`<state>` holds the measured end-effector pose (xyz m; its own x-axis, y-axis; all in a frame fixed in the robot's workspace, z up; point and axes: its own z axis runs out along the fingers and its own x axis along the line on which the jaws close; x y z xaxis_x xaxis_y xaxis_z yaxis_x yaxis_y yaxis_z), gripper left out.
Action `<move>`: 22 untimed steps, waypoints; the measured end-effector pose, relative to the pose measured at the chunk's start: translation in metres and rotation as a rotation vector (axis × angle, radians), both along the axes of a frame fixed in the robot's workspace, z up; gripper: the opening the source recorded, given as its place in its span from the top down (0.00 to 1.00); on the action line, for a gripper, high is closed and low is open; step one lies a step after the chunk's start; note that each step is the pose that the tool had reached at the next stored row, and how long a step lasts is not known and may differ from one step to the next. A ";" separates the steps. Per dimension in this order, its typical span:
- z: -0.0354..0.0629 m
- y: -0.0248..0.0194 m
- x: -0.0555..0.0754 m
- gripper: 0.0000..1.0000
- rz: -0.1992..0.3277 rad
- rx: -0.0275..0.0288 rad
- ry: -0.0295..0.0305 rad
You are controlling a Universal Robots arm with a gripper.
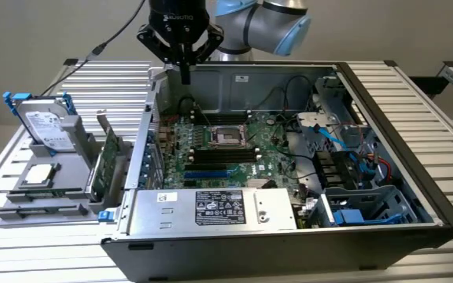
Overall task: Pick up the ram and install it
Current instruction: 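Reach for the ram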
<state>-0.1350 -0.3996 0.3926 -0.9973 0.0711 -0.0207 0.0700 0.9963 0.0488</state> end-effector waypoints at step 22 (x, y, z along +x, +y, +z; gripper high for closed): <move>-0.0125 -0.0086 -0.093 0.89 0.000 -0.0072 0.0049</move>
